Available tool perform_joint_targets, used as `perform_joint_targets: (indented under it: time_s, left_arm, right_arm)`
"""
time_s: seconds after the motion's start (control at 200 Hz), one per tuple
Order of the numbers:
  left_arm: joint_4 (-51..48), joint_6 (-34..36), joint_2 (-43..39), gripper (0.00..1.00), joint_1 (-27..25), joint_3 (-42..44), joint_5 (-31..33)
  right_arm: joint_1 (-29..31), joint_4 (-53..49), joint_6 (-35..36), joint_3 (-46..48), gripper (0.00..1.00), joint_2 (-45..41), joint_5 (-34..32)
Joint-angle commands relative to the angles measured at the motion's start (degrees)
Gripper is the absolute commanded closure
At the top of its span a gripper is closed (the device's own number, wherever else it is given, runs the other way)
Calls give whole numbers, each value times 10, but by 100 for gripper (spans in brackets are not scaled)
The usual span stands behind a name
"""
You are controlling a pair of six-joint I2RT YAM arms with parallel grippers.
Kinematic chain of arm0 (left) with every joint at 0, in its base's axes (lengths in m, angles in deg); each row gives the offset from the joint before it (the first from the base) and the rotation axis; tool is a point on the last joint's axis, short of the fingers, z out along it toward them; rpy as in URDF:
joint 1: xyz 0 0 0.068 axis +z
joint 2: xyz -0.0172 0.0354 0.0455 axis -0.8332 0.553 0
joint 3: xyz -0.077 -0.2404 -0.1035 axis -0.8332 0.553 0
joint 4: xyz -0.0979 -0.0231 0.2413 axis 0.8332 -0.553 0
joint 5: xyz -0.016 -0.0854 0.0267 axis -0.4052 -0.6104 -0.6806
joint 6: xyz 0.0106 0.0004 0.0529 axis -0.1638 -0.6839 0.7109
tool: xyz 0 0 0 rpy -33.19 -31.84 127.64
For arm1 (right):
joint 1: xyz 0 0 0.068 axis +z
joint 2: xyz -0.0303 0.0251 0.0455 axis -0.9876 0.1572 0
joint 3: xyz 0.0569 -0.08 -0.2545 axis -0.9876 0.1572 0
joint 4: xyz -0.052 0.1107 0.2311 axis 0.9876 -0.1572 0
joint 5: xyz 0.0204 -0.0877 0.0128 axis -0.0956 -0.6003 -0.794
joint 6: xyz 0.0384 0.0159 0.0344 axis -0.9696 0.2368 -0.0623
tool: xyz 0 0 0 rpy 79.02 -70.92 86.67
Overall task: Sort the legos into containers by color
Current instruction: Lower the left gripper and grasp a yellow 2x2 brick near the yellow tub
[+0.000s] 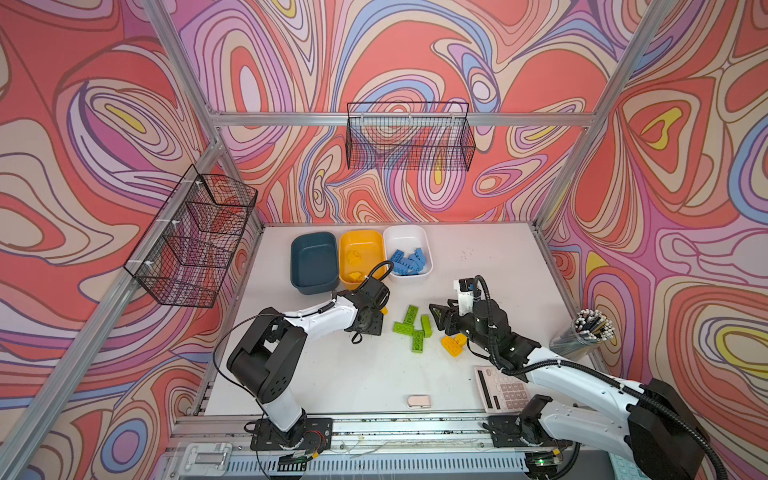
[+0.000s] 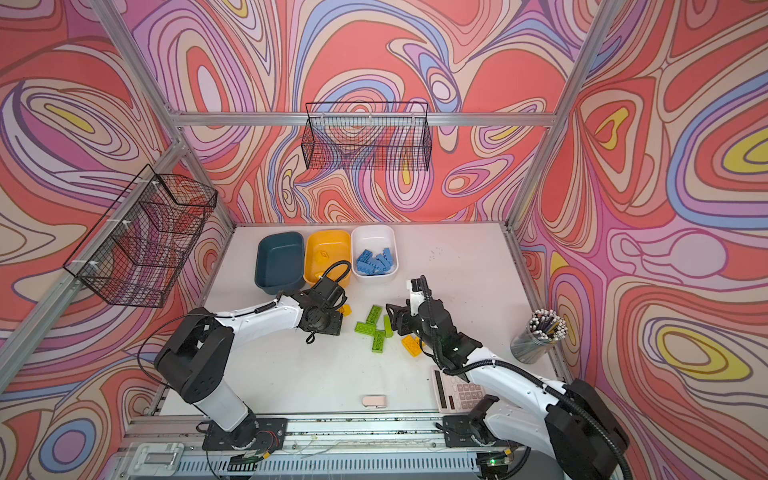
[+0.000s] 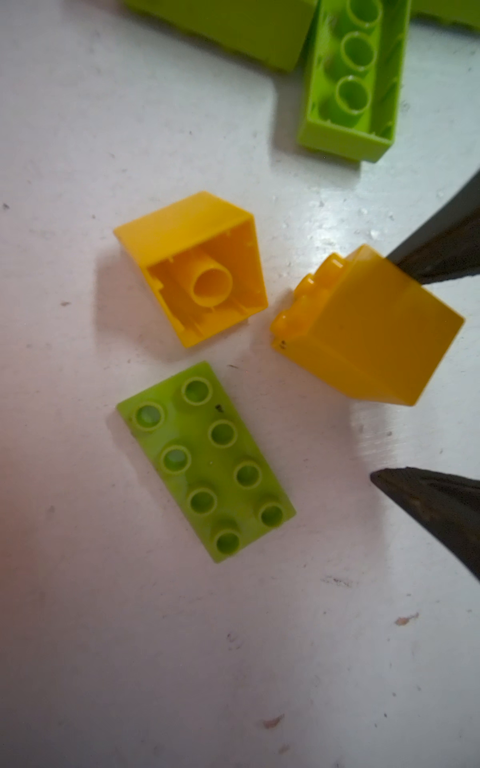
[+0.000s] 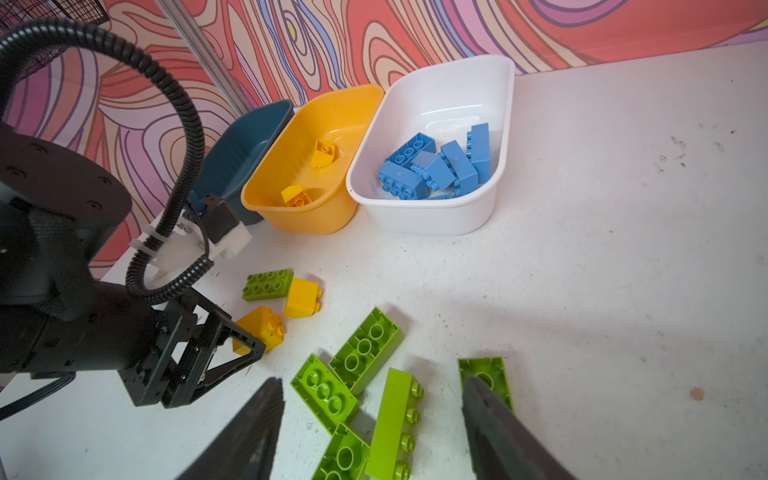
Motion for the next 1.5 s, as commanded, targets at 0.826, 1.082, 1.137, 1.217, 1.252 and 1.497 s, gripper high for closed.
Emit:
perform_joint_targets:
  time_s: [0.826,1.082,1.137,1.217,1.252,1.497]
  left_arm:
    - [-18,10,31,56,-10,-41,13]
    - [-25,8,45,53,-14,-45,19]
    - [-25,8,48,54,-15,-45,18]
    - [-26,6,48,58,-17,-48,20]
    - [-28,6,47,60,-17,-49,23]
    - [-52,11,25,69,-18,-68,37]
  right_arm:
    - [-3,17,1,2,28,18,-1]
    - [-3,13,1,3,28,12,-1]
    - [-3,13,1,3,28,11,-1]
    - [-3,13,1,4,28,7,-1]
    - [-3,13,1,6,28,6,-1]
    - [-2,13,0,6,28,5,0]
